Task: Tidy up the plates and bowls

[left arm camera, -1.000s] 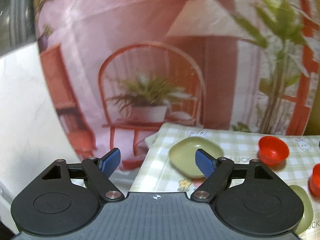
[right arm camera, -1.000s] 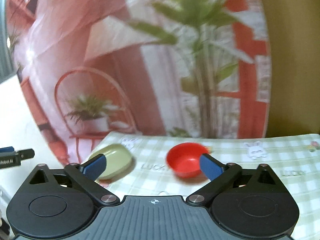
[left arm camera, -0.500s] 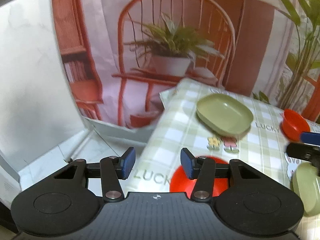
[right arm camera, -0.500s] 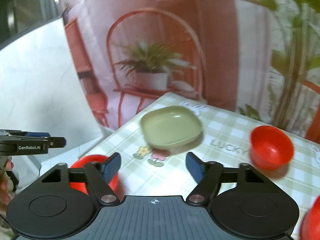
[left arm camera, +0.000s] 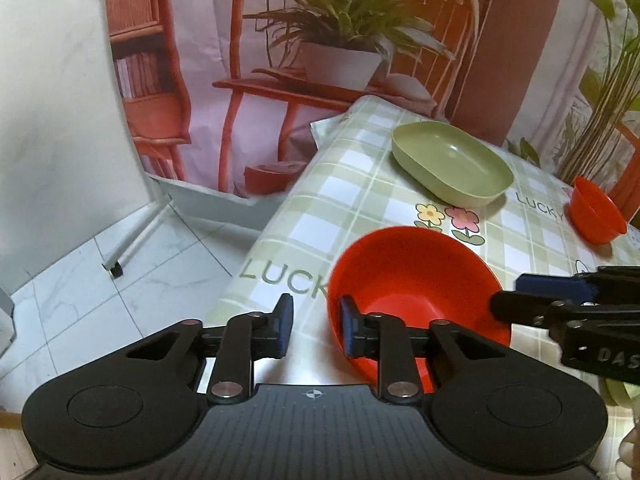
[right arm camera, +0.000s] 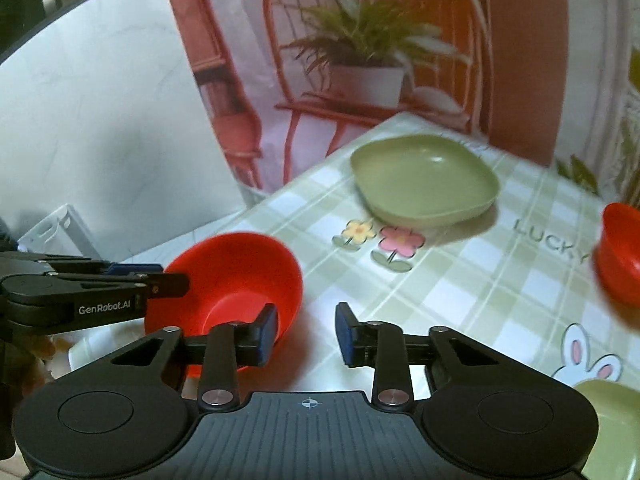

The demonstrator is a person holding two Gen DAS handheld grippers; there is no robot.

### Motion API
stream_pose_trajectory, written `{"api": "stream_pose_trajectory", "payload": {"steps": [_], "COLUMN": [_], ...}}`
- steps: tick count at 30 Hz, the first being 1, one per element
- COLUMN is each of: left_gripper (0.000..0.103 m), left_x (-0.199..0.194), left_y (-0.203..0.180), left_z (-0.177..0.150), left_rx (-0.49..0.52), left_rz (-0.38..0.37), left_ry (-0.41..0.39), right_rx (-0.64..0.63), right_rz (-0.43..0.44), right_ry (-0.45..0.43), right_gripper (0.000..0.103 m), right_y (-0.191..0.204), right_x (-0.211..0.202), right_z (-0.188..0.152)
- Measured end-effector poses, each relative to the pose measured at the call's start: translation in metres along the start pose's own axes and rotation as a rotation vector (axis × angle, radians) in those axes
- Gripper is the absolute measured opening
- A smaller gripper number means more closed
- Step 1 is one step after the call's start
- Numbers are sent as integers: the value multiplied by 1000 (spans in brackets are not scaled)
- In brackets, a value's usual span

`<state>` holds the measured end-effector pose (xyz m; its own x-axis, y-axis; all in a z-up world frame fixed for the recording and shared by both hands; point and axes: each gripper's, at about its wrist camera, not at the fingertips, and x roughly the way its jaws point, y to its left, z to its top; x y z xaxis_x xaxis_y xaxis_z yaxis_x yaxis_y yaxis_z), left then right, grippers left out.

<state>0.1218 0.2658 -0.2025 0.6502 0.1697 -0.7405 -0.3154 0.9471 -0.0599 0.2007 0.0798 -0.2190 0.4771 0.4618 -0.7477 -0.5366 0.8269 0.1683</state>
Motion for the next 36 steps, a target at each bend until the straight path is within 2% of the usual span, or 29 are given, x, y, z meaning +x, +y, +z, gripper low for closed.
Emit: {"api": "stream_pose_trajectory", "payload": {"steps": [3,12,16,23,36], "left_gripper": [13,10,10,10,12], "left_x": [0,-3,-9,-23,-34], "left_y": [-5,-13,-21,-45,-118], "left_z": [-3,-9,-10,-5,10], "left_rx": [10,-11,15,55,164], "left_rz": [-16,-13,-10,-37,-95], "left_ry": [-1,2,1,-27,-74], "right_rx": [13,78,114,166,273], "right_rz": [28,35,29,-2,-72], "right_ry": [0,-6,-22,-84,-239], "right_gripper": [10,9,9,9,9], "right_y": [1,-6,-12,-30,-85], "right_x": [1,-8,-21,-52,-113], "right_z": [-3,-10,-14,-16,-18]}}
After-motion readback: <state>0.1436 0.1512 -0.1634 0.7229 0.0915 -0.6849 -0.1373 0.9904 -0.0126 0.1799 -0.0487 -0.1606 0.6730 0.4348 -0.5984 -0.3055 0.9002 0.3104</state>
